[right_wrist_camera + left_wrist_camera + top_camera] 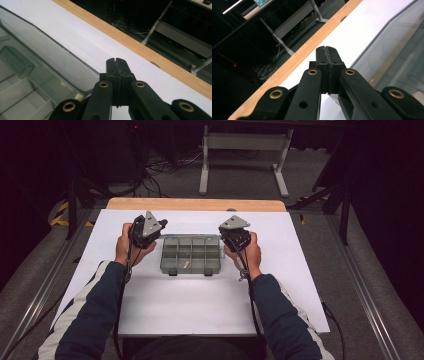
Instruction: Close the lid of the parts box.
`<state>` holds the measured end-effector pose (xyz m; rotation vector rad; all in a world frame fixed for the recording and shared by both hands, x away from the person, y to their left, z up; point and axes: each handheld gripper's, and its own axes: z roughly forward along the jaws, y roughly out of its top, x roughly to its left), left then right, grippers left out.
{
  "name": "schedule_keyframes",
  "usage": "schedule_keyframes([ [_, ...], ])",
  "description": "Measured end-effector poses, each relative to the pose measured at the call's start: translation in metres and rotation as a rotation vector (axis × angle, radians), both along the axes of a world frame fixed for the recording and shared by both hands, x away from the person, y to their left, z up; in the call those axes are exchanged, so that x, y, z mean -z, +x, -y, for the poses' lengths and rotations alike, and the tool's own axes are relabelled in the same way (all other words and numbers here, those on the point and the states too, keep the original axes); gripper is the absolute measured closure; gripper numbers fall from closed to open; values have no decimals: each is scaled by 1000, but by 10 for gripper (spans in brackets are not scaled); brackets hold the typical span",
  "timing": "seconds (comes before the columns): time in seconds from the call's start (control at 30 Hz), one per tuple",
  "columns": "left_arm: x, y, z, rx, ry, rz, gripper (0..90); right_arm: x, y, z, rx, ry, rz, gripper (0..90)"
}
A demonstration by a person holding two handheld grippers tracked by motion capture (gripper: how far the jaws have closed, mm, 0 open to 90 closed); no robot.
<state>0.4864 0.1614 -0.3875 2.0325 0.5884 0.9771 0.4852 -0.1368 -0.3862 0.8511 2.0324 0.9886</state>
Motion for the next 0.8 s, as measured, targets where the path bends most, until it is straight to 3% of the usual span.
schedule_keyframes([
  [0.23,6,-5,0,7,-39,-4,900,4,-6,1,-11,19,-5,900],
  [0.8,14,-21,6,50,-29,-6,900,14,-24,-7,-82,16,-12,900],
])
